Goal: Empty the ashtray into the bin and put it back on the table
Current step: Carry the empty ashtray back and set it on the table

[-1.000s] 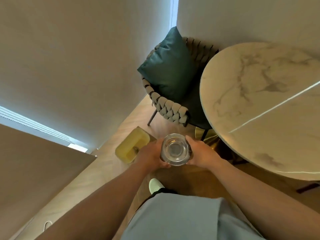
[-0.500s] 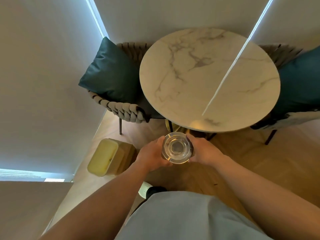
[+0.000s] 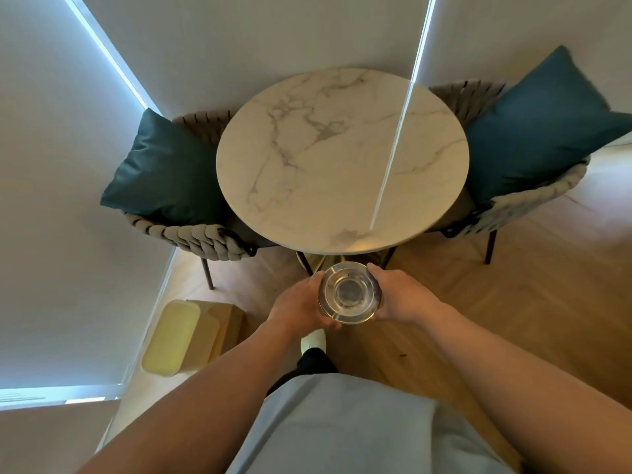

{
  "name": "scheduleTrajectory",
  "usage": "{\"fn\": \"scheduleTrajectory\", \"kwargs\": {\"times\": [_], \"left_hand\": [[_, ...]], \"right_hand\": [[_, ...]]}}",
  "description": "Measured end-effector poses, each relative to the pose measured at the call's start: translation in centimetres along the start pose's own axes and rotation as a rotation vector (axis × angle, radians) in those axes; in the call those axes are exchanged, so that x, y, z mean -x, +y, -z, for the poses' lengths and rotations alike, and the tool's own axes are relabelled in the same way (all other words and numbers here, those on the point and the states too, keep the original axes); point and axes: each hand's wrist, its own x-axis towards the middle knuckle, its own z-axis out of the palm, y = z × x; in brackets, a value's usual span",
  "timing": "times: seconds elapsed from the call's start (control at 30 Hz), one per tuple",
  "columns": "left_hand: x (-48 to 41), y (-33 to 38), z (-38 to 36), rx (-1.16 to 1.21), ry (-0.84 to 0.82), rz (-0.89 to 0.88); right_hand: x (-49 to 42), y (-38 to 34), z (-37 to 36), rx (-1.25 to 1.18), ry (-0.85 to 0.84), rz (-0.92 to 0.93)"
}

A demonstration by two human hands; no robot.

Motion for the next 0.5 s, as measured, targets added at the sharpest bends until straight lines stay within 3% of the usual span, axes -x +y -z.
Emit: {"fn": "scheduleTrajectory", "kwargs": {"times": [0.5], "left_hand": [[-7.8,-1.7,2.0,0.016,-0.074,0.007]], "right_hand": [[-7.0,2.6,1.9,0.04,-0.014,-0.034]]}}
